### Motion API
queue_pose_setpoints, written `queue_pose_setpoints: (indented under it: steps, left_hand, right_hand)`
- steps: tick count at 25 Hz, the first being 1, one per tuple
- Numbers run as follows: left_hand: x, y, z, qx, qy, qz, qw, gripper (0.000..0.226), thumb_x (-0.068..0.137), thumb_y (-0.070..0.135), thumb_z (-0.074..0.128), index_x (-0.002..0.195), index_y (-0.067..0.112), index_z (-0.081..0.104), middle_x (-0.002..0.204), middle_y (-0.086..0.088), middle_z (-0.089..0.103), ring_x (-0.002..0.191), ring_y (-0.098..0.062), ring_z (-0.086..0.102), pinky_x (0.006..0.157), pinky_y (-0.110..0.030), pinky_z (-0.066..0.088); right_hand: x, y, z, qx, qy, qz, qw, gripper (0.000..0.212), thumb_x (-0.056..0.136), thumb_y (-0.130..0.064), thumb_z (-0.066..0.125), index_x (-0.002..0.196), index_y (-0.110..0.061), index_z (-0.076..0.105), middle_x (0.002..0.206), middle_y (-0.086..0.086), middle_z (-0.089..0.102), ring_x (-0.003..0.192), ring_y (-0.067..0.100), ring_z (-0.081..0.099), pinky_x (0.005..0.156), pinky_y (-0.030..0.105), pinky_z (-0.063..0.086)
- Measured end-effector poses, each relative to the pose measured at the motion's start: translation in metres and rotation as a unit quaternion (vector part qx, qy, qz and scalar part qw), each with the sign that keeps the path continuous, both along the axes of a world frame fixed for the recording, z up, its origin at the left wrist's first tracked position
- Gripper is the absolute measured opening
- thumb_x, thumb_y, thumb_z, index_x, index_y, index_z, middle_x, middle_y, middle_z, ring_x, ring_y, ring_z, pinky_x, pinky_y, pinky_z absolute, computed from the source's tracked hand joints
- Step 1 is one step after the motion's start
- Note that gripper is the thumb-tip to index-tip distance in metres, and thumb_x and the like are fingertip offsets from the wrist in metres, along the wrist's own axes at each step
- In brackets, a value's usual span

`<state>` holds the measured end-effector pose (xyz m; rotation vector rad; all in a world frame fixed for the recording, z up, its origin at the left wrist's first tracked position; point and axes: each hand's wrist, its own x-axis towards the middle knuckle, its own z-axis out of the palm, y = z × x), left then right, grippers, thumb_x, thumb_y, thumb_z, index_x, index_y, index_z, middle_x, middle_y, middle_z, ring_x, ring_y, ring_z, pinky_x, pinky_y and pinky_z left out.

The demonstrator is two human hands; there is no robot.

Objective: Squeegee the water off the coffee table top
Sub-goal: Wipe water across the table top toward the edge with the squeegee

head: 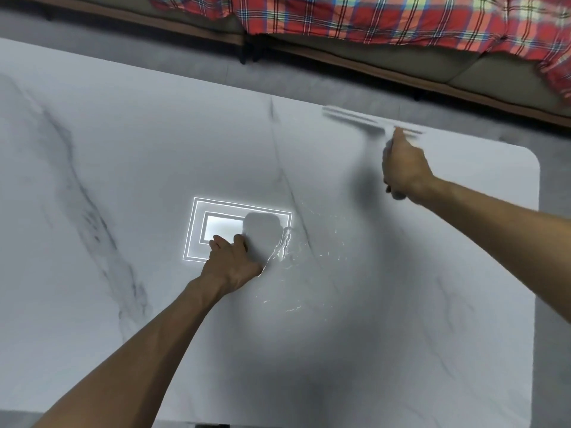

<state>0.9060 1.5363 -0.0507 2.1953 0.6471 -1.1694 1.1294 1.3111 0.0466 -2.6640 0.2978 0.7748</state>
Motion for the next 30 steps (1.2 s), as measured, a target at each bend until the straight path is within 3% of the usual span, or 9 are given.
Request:
queue_pose_setpoints:
  steps: [4,9,16,18,20,22,24,27,30]
  left_hand:
    - [0.002,0.001,-0.005,-0.007,0.012,0.006,1.0,0.069,0.062,0.037,0.05,0.125,0.012,0.037,0.139,-0.032,0.029,0.134,-0.049,0.021,0.097,-0.046,0.04]
    - [0.004,0.003,0.003,-0.02,0.02,0.01,1.0,0.068,0.056,0.035,0.052,0.12,0.013,0.039,0.133,-0.028,0.032,0.131,-0.044,0.027,0.079,-0.037,0.042]
    - [-0.018,0.015,0.016,-0.033,-0.071,-0.026,0.997,0.034,0.075,0.015,0.061,0.104,0.011,0.044,0.118,-0.016,0.043,0.099,-0.027,0.045,0.069,-0.03,0.035]
    - [-0.032,0.015,0.022,-0.04,-0.115,0.042,0.992,0.019,0.079,0.019,0.057,0.086,0.019,0.039,0.102,-0.005,0.049,0.073,-0.014,0.045,0.057,-0.025,0.033]
    - [-0.052,0.018,0.028,-0.02,-0.14,0.107,0.984,0.017,0.083,0.026,0.056,0.079,0.021,0.039,0.09,0.003,0.052,0.062,-0.009,0.044,0.053,-0.022,0.031]
    - [-0.075,0.019,0.028,0.011,-0.172,0.117,0.978,0.013,0.083,0.021,0.058,0.088,0.015,0.047,0.092,-0.002,0.054,0.067,-0.013,0.049,0.053,-0.024,0.034]
    - [-0.097,0.02,0.024,0.066,-0.191,0.113,0.973,0.016,0.083,0.017,0.056,0.096,0.008,0.051,0.098,-0.009,0.054,0.08,-0.025,0.055,0.063,-0.033,0.044]
    - [-0.126,0.017,0.012,0.114,-0.169,0.078,0.976,0.029,0.08,0.015,0.058,0.107,0.006,0.055,0.111,-0.014,0.048,0.098,-0.033,0.052,0.087,-0.042,0.047]
    - [-0.152,0.007,0.009,0.102,-0.14,0.071,0.982,0.042,0.074,0.013,0.063,0.114,0.005,0.055,0.116,-0.013,0.045,0.1,-0.032,0.048,0.089,-0.039,0.045]
  right_hand:
    - [-0.002,0.004,-0.017,-0.012,0.016,0.01,1.0,0.048,0.095,-0.003,0.033,0.142,-0.011,0.027,0.111,0.029,0.06,0.083,0.042,0.066,0.069,0.047,0.057]
    - [-0.123,-0.016,-0.008,0.016,0.082,0.047,0.995,0.055,0.1,-0.028,0.028,0.15,-0.036,0.004,0.092,0.025,0.062,0.073,0.038,0.065,0.057,0.046,0.057]
    - [-0.198,-0.022,0.017,0.034,0.151,0.094,0.983,0.057,0.1,-0.031,0.03,0.15,-0.039,0.005,0.084,0.005,0.061,0.058,0.023,0.054,0.041,0.024,0.043]
    - [-0.163,-0.008,0.022,0.057,0.091,0.075,0.991,0.033,0.1,-0.038,0.026,0.129,-0.042,0.04,0.09,0.015,0.06,0.065,0.027,0.056,0.05,0.034,0.048]
    - [-0.116,0.017,0.018,0.081,0.039,0.051,0.995,0.021,0.099,-0.035,0.026,0.09,-0.048,0.04,0.095,0.02,0.054,0.075,0.033,0.056,0.058,0.042,0.051]
    - [-0.075,0.043,0.002,0.034,0.016,0.08,0.996,0.031,0.098,-0.017,0.033,0.121,-0.034,0.045,0.106,0.023,0.054,0.083,0.032,0.054,0.059,0.035,0.048]
    - [-0.058,0.065,-0.015,-0.005,-0.008,0.12,0.993,0.053,0.094,-0.005,0.035,0.144,-0.013,0.025,0.117,0.026,0.055,0.089,0.035,0.056,0.051,0.032,0.041]
    - [-0.089,0.076,-0.032,-0.006,0.004,0.161,0.987,0.062,0.094,-0.008,0.036,0.151,-0.018,0.012,0.114,0.026,0.054,0.096,0.041,0.059,0.056,0.035,0.043]
    - [-0.152,0.048,-0.039,0.025,0.003,0.239,0.971,0.062,0.098,-0.014,0.034,0.153,-0.024,0.006,0.099,0.022,0.059,0.085,0.041,0.059,0.066,0.039,0.043]
